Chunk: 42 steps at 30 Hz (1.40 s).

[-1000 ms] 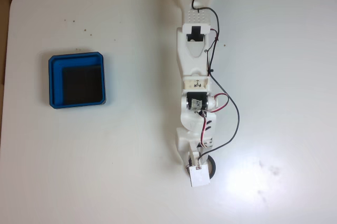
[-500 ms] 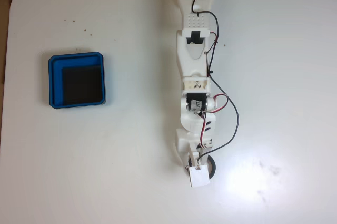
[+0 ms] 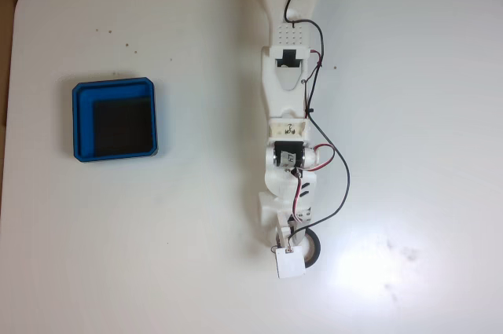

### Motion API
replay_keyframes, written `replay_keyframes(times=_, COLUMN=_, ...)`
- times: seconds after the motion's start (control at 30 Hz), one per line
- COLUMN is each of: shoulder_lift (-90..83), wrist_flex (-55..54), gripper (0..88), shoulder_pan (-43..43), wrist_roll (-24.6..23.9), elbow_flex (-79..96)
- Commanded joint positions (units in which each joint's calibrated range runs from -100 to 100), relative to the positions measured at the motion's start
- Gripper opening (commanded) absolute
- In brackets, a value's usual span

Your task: Pick the black tape roll and drop it in the blue box

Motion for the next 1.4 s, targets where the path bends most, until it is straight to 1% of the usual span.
replay_keyframes(times=0.0, shoulder_lift=-0.71, wrist_flex=0.59, gripper=14.2, shoulder_pan=0.61, wrist_roll=0.24, elbow_flex=-4.81)
replay_keyframes(times=1.37, shoulder_lift=0.04, wrist_flex=0.51, gripper=14.0, shoulder_pan=0.12, wrist_roll=0.41, elbow_flex=-4.45)
